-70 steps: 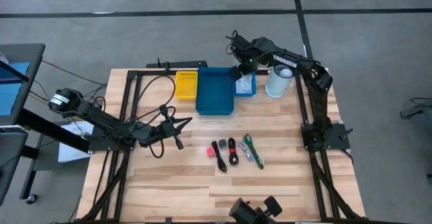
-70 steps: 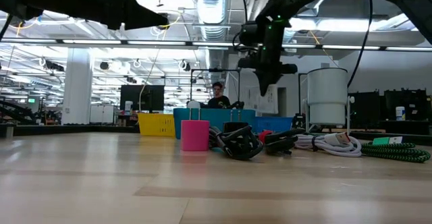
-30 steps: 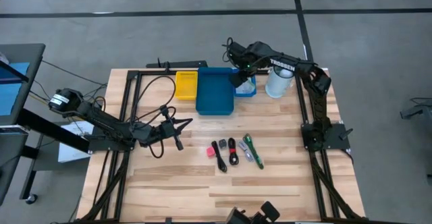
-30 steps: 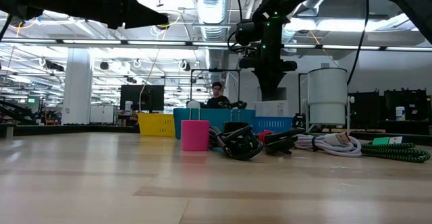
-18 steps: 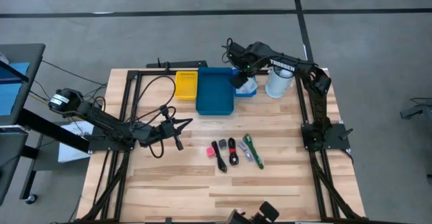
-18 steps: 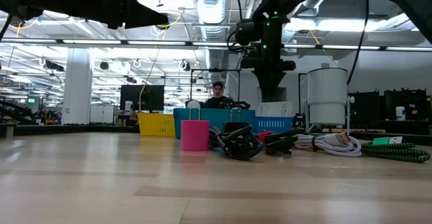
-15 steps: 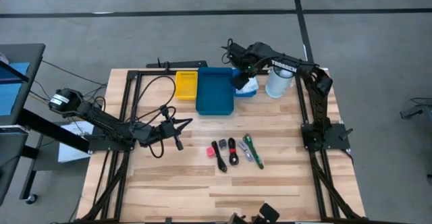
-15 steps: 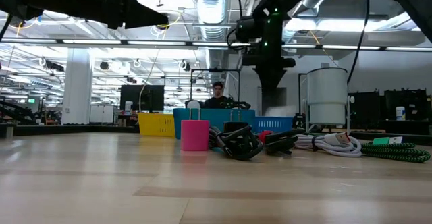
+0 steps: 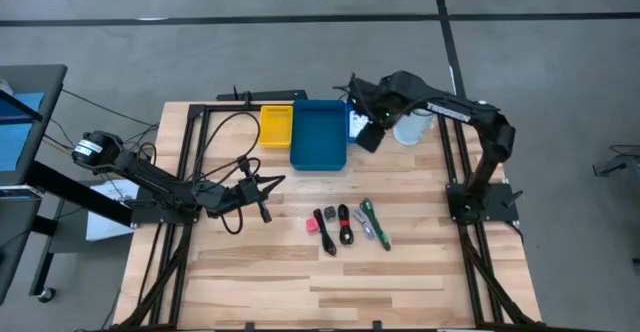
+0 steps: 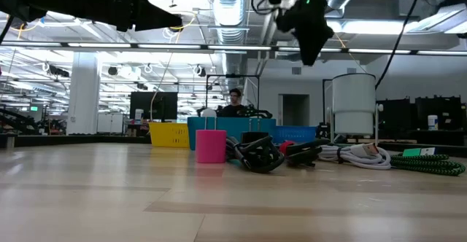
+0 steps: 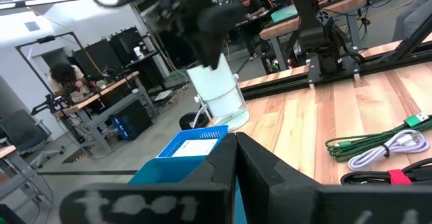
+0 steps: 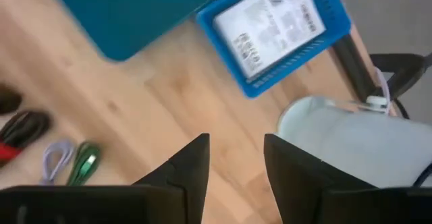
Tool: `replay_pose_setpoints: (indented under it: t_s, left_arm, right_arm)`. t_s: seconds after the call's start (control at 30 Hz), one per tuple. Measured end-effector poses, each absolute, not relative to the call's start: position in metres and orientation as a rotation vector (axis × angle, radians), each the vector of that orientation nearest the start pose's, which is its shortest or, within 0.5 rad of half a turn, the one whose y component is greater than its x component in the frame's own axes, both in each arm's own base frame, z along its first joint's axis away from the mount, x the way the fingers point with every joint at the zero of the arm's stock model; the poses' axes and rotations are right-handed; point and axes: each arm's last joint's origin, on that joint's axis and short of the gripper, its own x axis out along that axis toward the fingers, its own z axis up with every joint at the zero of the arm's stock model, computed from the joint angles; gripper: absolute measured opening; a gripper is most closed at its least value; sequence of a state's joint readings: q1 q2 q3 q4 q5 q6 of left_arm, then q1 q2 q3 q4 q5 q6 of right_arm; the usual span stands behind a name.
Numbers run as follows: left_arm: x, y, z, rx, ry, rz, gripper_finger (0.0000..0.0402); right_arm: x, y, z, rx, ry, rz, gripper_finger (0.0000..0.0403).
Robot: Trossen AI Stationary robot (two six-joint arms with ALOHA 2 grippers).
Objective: Pick and place items into bin
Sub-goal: Put the green charger cable into the dark blue bin
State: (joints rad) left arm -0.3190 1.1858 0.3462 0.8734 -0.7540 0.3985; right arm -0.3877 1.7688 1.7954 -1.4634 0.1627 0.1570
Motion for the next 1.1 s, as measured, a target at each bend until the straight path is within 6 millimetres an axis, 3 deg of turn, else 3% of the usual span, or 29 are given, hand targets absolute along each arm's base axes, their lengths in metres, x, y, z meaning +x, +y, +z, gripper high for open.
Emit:
replay_pose_setpoints:
  t_s: [0.2, 0.4, 0.53, 0.83, 1.1]
  left_arm:
    - [0.213, -0.049, 0.209, 0.376, 0.058, 0.435, 0.0000]
    - [0.213, -0.050, 0.209, 0.375, 0.058, 0.435, 0.0000]
    - [0.213, -0.050, 0.209, 0.374, 0.058, 0.434, 0.0000]
    - [0.214, -0.051, 0.209, 0.375, 0.050, 0.400, 0.0000]
    - [0.214, -0.051, 0.209, 0.375, 0.050, 0.399, 0.0000]
  right_arm:
    - [0.308, -0.084, 0.342, 0.199, 1.402, -0.460, 0.0135]
    - [0.317, -0.043, 0.335, 0.115, 1.406, -0.359, 0.0133]
    - [0.319, -0.024, 0.305, 0.099, 1.472, -0.340, 0.0134]
    - [0.312, -0.001, 0.216, 0.196, 1.533, -0.313, 0.0128]
    - [0.304, 0.003, 0.179, 0.350, 1.499, -0.361, 0.0128]
